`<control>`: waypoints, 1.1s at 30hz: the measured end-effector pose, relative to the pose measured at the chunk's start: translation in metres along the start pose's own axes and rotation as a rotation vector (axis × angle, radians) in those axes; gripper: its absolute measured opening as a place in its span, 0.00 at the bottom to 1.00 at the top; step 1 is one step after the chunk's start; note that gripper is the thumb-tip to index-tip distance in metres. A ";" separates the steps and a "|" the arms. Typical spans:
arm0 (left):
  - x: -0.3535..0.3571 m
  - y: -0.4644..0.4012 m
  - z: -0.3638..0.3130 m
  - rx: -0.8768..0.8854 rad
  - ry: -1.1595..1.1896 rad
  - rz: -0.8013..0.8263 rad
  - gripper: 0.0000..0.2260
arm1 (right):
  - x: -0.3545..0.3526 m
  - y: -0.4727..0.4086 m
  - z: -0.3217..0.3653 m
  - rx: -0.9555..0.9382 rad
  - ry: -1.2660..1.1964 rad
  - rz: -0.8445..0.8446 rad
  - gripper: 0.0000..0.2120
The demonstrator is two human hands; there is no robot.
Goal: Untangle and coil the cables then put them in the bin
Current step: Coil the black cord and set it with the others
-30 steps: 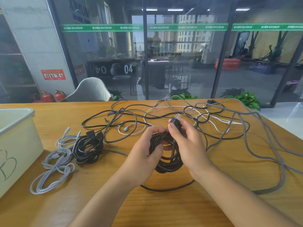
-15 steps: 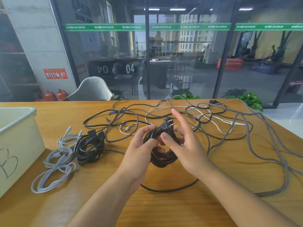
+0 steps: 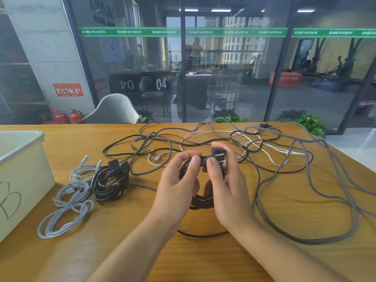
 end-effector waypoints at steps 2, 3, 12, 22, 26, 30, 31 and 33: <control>0.006 0.002 -0.004 0.020 0.025 0.016 0.10 | -0.001 -0.001 0.003 -0.022 -0.038 -0.034 0.16; 0.008 0.003 -0.006 0.024 0.047 0.026 0.10 | -0.001 -0.001 0.005 -0.034 -0.054 -0.041 0.16; 0.004 0.004 -0.007 -0.072 0.015 0.017 0.12 | 0.000 -0.005 0.001 0.044 -0.082 0.067 0.14; 0.011 0.008 -0.010 0.046 -0.055 -0.043 0.11 | 0.008 0.000 0.006 -0.003 -0.098 -0.034 0.17; 0.008 0.006 -0.007 0.032 -0.077 -0.042 0.11 | 0.010 -0.003 0.005 0.059 -0.211 -0.052 0.19; 0.007 0.006 -0.005 0.005 -0.036 -0.056 0.10 | 0.011 -0.005 0.003 0.105 -0.222 -0.029 0.19; 0.007 0.005 -0.005 0.004 -0.030 -0.054 0.10 | 0.011 -0.005 0.003 0.112 -0.222 -0.026 0.19; 0.006 0.005 -0.002 -0.008 -0.023 -0.053 0.11 | 0.012 -0.005 0.003 0.124 -0.233 -0.017 0.17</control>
Point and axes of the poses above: each hand's wrist, its own y-axis away from the middle knuckle, its own x-axis out of the palm, z = x × y, the point moved 3 cm from there along -y, towards the middle knuckle, and after that the axes turned 7 degrees about z, right-handed, at the moved point
